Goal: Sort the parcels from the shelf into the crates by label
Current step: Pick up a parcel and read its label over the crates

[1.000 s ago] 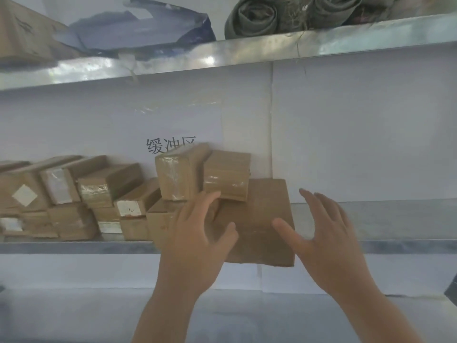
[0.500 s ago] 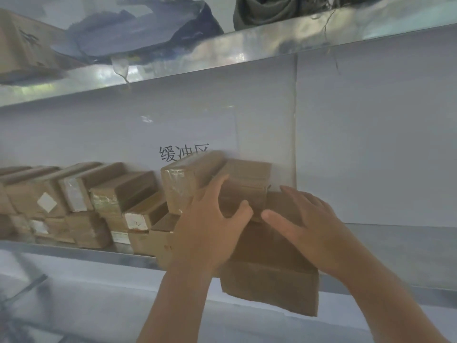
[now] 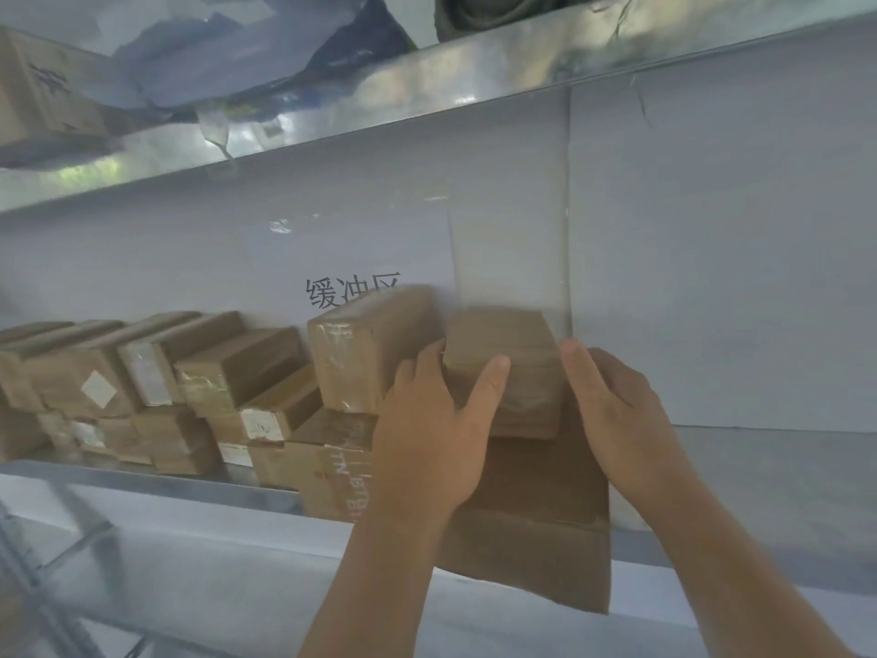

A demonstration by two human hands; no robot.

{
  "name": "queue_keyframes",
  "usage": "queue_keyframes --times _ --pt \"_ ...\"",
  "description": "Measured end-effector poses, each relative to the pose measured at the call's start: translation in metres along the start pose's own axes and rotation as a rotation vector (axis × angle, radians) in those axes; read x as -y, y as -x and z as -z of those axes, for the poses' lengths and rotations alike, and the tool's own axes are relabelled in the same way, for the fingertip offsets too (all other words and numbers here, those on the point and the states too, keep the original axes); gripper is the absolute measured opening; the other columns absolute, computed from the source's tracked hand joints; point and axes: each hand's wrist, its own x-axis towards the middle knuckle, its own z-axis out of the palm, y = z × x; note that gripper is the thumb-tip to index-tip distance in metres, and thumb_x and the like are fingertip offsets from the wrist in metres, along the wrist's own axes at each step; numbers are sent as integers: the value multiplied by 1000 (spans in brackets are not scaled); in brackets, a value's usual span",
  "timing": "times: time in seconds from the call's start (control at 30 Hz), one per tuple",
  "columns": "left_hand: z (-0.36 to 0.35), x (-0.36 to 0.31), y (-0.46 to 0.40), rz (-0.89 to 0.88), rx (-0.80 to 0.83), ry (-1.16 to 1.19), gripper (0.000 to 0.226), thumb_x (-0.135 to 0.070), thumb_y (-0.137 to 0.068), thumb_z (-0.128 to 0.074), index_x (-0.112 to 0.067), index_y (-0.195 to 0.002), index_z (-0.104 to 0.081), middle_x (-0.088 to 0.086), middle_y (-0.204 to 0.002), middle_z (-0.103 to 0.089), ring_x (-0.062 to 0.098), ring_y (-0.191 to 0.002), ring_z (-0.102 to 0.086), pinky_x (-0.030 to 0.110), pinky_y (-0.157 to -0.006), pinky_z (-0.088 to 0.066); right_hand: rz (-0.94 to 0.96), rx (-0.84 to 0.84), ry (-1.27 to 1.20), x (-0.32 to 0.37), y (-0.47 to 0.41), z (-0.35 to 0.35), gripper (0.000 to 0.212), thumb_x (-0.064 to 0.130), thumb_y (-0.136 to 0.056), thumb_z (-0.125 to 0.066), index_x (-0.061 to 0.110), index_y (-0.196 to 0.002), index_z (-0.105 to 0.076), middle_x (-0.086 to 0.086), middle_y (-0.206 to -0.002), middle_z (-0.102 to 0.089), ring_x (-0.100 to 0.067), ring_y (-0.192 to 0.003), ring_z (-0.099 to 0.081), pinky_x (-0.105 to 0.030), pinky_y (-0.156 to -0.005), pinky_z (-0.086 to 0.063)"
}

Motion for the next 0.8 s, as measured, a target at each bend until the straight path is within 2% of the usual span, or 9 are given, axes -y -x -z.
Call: queue_keyframes --times 0.1,0.2,0.3,0.37,0.43,0.53,0.63,0.7,0.8 --pt "1 -5 7 -24 13 80 61 -84 -87 -37 -46 -133 -43 -21 -117 -58 12 -114 -59 35 -91 -45 -21 -68 -45 1 7 8 49 60 -102 -46 19 -94 -71 6 -86 -74 -2 -78 -68 -25 -69 -51" --pt "4 -10 16 -28 57 178 48 -76 -89 -46 -51 -129 -41 -27 -107 -63 0 -102 -61 31 -85 -46 17 -106 -59 4 19 16 35 50 -102 -54 21 -90 -68 9 -80 -72 -3 -74 -66 -11 -62 -46" --pt "9 -17 28 -39 133 332 40 -61 -91 -60 -56 -125 -39 -35 -103 -62 -17 -94 -60 18 -78 -49 35 -169 -95 8 36 24 15 37 -102 -59 25 -106 -67 -3 -87 -71 -13 -78 -65 -5 -58 -43" --pt "12 -19 36 -66 171 404 49 -48 -91 -69 -55 -130 -41 -35 -109 -60 -20 -97 -58 13 -75 -52 30 -188 -114 11 48 29 23 30 -102 -59 31 -124 -63 -4 -94 -72 -10 -81 -66 -4 -60 -44" --pt "14 -21 45 -111 187 441 64 -42 -87 -74 -55 -139 -39 -33 -118 -56 -16 -103 -58 21 -85 -59 45 -191 -106 15 64 34 36 24 -102 -58 35 -137 -58 3 -105 -71 -2 -89 -67 -6 -67 -47" --pt "14 -27 62 -216 141 458 80 -38 -79 -75 -58 -145 -35 -34 -125 -49 -8 -114 -56 36 -93 -60 109 -211 -62 18 89 42 44 13 -102 -55 35 -141 -58 6 -120 -71 -13 -111 -69 -25 -85 -54" --pt "10 -33 82 -303 143 540 88 -20 -81 -78 -54 -149 -33 -32 -126 -45 -6 -113 -57 29 -92 -59 145 -250 -2 23 117 51 50 4 -101 -51 32 -141 -58 8 -128 -68 -14 -119 -66 -16 -81 -54" --pt "5 -36 95 -345 151 597 93 -14 -81 -79 -59 -146 -30 -29 -128 -47 -5 -116 -57 26 -92 -59 161 -289 34 26 138 60 53 1 -100 -52 32 -142 -57 11 -131 -67 -9 -124 -63 -13 -83 -54" --pt "-6 -45 117 -389 195 719 96 -3 -83 -75 -69 -135 -27 -32 -129 -48 -1 -123 -56 23 -94 -56 163 -371 96 25 172 79 58 -2 -99 -56 35 -143 -54 20 -130 -66 -1 -129 -57 -36 -100 -55"
